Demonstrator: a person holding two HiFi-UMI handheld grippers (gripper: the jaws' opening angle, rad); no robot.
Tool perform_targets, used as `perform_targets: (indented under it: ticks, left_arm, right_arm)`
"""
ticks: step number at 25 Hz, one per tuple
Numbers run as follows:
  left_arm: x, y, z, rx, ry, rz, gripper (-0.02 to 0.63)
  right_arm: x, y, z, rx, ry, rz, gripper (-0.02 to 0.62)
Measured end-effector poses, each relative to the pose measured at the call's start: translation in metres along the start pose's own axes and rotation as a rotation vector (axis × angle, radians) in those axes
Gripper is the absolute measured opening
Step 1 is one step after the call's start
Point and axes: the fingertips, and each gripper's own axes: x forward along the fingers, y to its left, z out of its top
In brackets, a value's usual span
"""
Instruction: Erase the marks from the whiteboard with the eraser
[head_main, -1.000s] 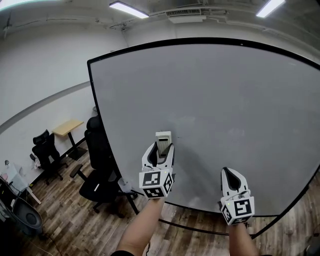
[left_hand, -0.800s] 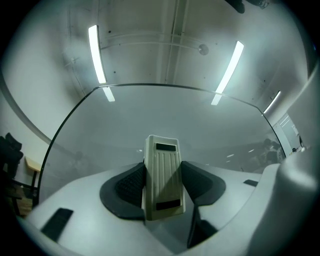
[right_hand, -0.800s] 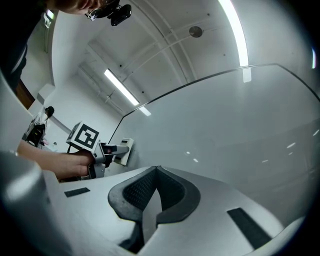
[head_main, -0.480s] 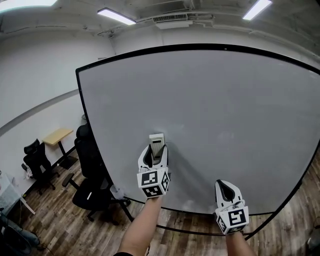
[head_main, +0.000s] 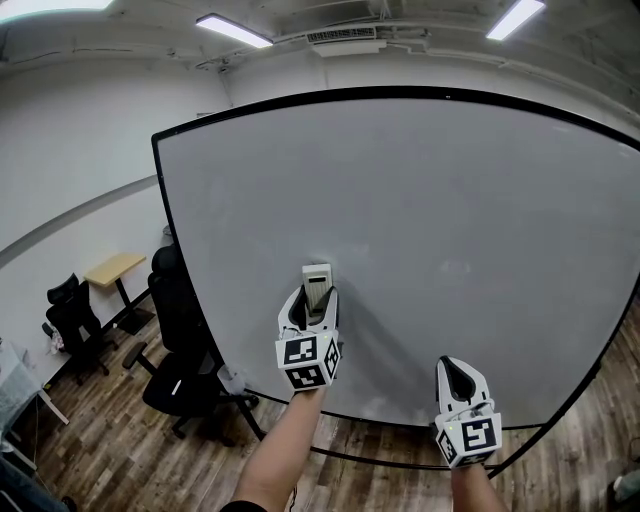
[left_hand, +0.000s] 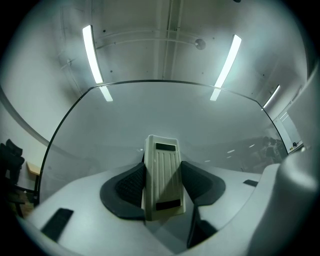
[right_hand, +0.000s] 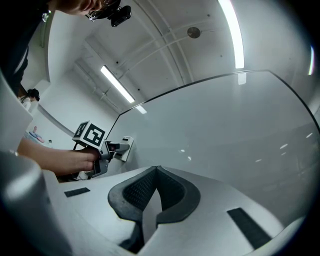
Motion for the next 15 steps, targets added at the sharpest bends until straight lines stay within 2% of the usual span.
perform_targets:
  ticks: [15]
  left_arm:
    - [0.007,-0.050,-0.004,-0.005,0.017,-0.110,0.244]
  right_arm:
    - [-0.016,-0.019,-0.003,0.005,-0.007,-0.037,0.020]
